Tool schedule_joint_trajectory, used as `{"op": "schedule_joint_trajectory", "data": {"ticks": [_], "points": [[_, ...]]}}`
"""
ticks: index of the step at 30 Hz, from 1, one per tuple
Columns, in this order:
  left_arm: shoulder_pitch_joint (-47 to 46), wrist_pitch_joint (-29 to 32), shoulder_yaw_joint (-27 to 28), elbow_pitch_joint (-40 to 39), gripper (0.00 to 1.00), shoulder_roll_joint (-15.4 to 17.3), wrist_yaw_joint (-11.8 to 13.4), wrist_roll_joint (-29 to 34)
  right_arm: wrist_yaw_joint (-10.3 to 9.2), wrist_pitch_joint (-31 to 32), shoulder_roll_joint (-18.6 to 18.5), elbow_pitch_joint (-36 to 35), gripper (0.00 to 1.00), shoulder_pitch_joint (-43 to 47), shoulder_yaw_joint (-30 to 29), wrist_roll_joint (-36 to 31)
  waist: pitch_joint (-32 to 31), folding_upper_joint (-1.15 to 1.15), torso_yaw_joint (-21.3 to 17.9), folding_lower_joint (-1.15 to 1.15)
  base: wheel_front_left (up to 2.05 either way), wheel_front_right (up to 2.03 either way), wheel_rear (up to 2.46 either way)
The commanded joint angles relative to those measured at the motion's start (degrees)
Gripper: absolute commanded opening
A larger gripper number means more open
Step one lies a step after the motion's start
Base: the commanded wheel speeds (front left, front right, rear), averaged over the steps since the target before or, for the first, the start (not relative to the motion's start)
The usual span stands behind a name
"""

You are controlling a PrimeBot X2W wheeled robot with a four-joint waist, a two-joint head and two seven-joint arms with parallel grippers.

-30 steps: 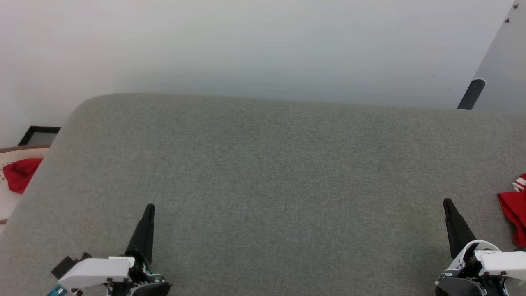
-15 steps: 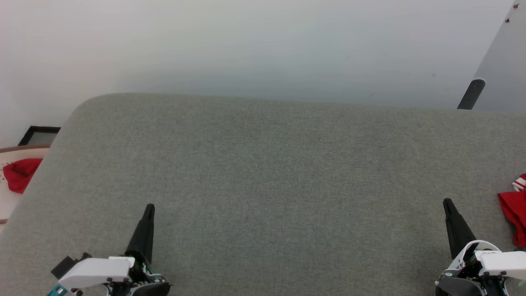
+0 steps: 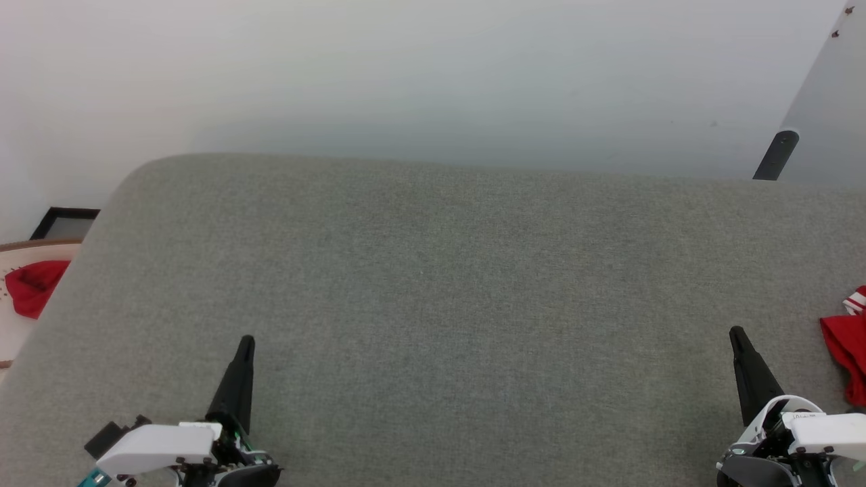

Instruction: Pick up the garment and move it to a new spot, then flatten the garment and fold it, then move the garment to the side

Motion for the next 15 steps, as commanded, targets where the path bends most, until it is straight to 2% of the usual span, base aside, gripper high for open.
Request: {"op": "schedule_joint_trajectory", "data": {"ticks": [1,15], "points": [[-0.57,0.13,0.16,0.06,0.00,-0.10,-0.20,0.20,0.02,0.00,0.20,0.00,0.00,-0.21,0.17,0.22,0.00,0.00,0.00,0.00,0.00,0.00,0.00],[-0.57,0.15,0.17,0.06,0.00,-0.11,-0.20,0.23,0.02,0.00,0.20,0.00,0.00,-0.21,0.17,0.22,0.00,0.00,0.00,0.00,0.00,0.00,0.00]]}}
